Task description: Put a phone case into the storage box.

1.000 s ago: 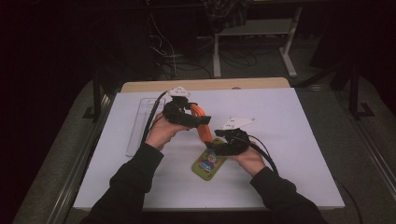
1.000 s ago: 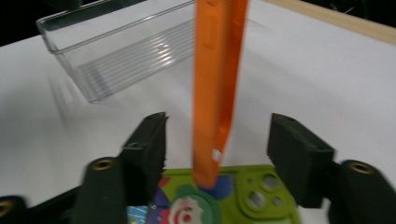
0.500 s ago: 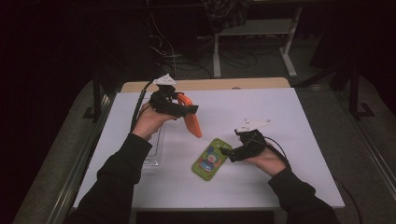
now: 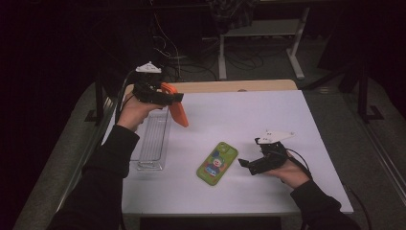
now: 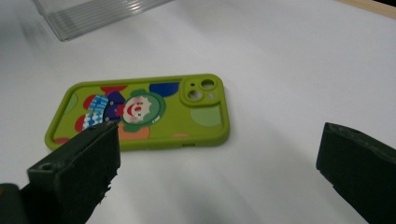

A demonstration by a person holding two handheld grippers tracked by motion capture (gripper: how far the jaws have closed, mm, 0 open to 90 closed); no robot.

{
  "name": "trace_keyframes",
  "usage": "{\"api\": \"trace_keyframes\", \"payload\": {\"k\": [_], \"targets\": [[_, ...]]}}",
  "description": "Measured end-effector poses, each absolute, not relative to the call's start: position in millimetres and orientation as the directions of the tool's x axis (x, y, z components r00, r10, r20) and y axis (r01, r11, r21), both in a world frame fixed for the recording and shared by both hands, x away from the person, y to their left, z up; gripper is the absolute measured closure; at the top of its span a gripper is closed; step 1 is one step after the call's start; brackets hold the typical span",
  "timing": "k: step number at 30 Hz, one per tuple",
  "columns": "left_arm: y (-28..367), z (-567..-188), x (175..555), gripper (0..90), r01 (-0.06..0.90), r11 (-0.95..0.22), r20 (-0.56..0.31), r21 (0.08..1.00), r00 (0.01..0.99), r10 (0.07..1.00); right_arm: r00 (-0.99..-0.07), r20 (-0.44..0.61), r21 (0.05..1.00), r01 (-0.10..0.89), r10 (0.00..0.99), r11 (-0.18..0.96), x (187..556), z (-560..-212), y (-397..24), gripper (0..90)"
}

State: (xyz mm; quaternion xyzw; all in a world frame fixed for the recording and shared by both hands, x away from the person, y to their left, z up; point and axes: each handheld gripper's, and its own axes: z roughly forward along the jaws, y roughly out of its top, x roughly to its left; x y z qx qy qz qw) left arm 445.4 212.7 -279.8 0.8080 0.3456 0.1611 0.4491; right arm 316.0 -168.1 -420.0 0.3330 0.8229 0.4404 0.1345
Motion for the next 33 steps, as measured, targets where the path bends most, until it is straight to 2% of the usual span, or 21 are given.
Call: {"api": "trace_keyframes", "payload": {"k": [17, 23, 26, 33], "targets": [[259.0, -280.8, 483.2, 14.2, 0.456, -0.351, 0.028, 0.818, 0.577, 0.816, -0.729, 0.060, 0.816, 0.429, 0.682, 0.387, 290.7, -430.6, -189.0, 0.0], [263.2, -293.5, 499.6, 13.9, 0.493, -0.315, 0.012, 0.811, 0.525, 0.851, -0.730, 0.049, 0.815, 0.423, 0.682, 0.395, 291.3, -430.5, -189.0, 0.0], [262.5, -299.4, 505.3, 13.9, 0.502, -0.345, 0.065, 0.793, 0.493, 0.868, -0.726, 0.055, 0.819, 0.425, 0.685, 0.385, 291.8, -429.9, -190.1, 0.0], [261.4, -313.6, 515.8, 13.8, 0.537, -0.357, 0.072, 0.764, 0.480, 0.874, -0.723, 0.061, 0.824, 0.425, 0.688, 0.374, 291.7, -428.8, -192.1, 0.0]]}}
